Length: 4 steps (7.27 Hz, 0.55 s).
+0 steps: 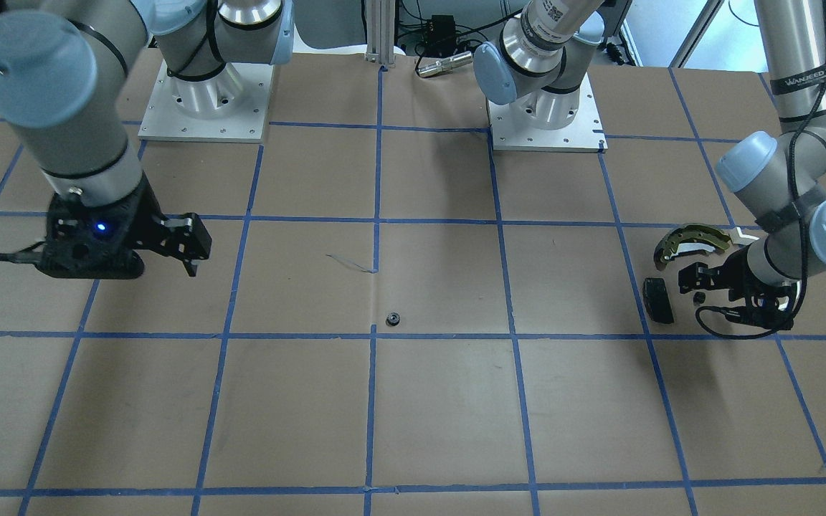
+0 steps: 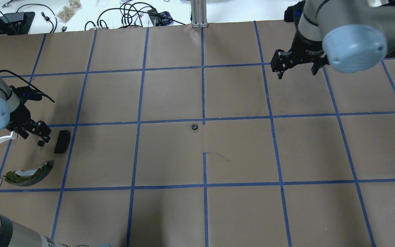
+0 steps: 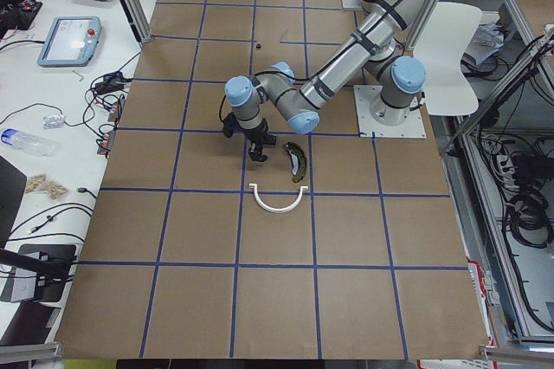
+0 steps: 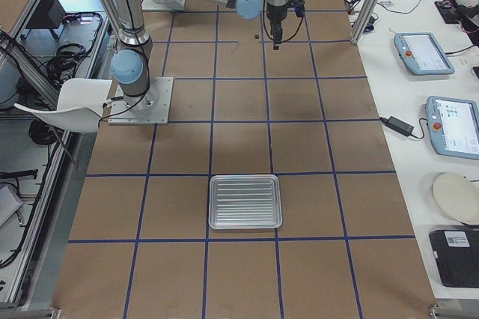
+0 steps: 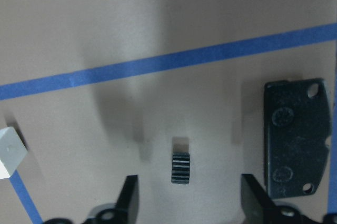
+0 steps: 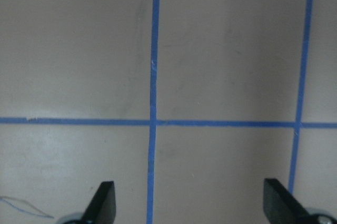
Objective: Place bearing gear from tray to pile
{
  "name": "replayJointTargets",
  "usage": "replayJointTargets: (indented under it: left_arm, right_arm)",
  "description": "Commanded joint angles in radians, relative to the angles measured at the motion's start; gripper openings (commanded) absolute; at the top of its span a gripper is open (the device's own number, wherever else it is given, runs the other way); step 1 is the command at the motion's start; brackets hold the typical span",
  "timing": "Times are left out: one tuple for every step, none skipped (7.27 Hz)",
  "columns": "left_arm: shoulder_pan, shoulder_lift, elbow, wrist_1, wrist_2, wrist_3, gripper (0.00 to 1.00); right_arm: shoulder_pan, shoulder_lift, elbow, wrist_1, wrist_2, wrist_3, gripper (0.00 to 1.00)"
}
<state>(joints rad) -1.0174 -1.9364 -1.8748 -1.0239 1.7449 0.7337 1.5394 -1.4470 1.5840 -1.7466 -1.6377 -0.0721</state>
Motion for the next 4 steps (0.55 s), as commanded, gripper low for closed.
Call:
replayJointTargets:
  left_arm:
    - [-0.125, 0.043, 0.040, -0.025, 0.001, -0.104, 1.00]
    - [-0.209, 0.065, 0.078, -0.100, -0.001, -0.243, 1.00]
    - [-0.287, 0.083, 0.121, -0.175, -0.039, -0.349, 1.00]
    - [-0.358, 0.082, 0.156, -0.201, -0.088, -0.453, 1.00]
  right_arm:
    - [0.031, -0.106, -0.091, 0.197, 0.034, 0.123, 1.00]
    - [0.075, -0.116, -0.088, 0.199, 0.038, 0.141, 1.00]
    - [0.090, -0.122, -0.082, 0.196, 0.041, 0.085, 1.00]
    - [0.088, -0.128, -0.070, 0.184, 0.042, -0.008, 1.00]
